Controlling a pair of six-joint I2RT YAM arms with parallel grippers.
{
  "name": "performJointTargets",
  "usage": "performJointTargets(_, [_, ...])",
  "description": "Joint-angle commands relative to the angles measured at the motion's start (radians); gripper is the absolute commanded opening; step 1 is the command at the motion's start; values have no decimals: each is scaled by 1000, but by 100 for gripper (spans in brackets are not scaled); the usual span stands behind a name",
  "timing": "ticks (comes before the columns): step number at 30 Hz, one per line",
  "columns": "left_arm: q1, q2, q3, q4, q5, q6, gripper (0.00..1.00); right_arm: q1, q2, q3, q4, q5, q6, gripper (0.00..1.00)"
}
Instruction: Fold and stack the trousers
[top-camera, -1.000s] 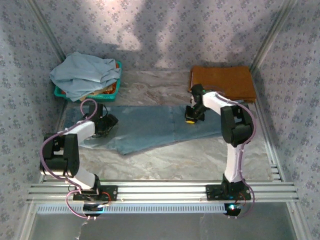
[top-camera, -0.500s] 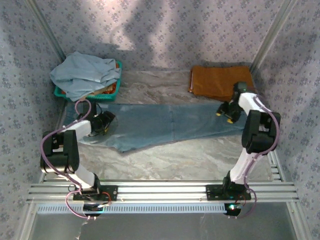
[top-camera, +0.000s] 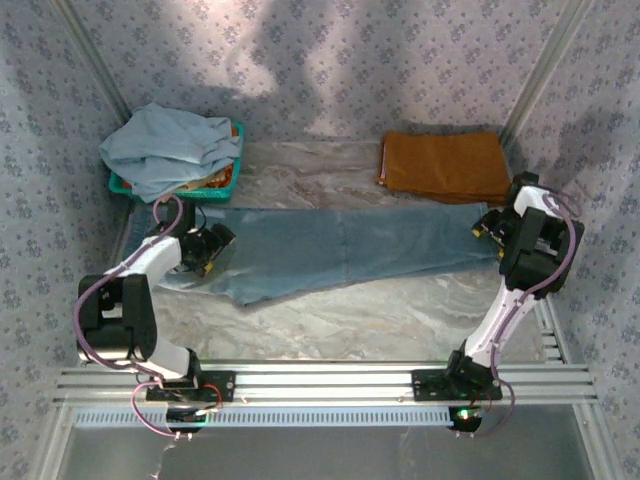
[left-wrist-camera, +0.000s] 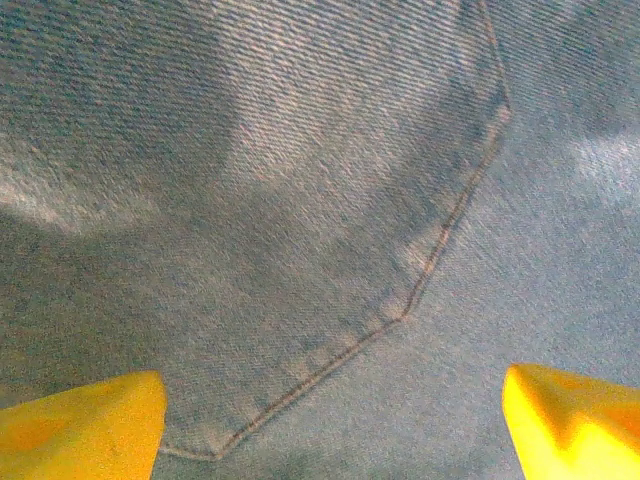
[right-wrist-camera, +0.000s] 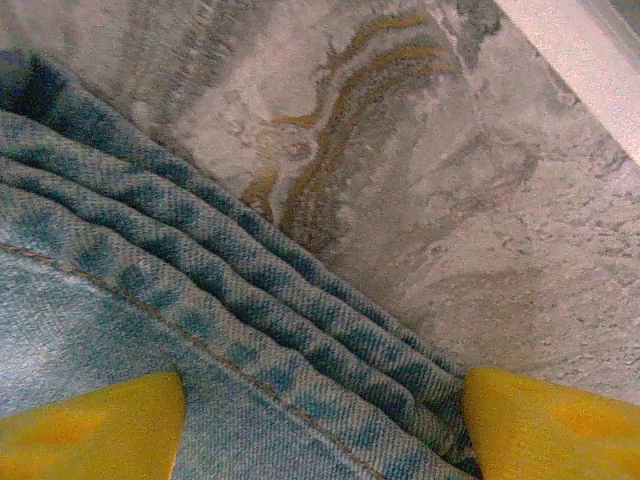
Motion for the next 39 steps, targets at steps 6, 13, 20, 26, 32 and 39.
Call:
performJointTargets(6, [-18, -56, 56, -98, -36, 10, 86, -19, 49, -21, -5, -46, -25, 52])
performJointTargets(13, [-26, -85, 55, -122, -37, 16, 85, -17, 34, -31, 16, -118, -33, 2])
performJointTargets(20, [-24, -130, 60, -150, -40, 42, 85, 18, -118, -81, 59, -180, 20, 0])
performJointTargets(26, [-15, -151, 75, -161, -39, 48, 85, 158, -297, -134, 73, -160, 80, 0])
performJointTargets(32, [4, -163, 90, -170, -29, 57, 85, 401, -391, -92, 31, -108, 127, 0])
performJointTargets(39, [24, -169, 97, -156, 10, 67, 85, 696, -377, 40, -2, -59, 213, 0])
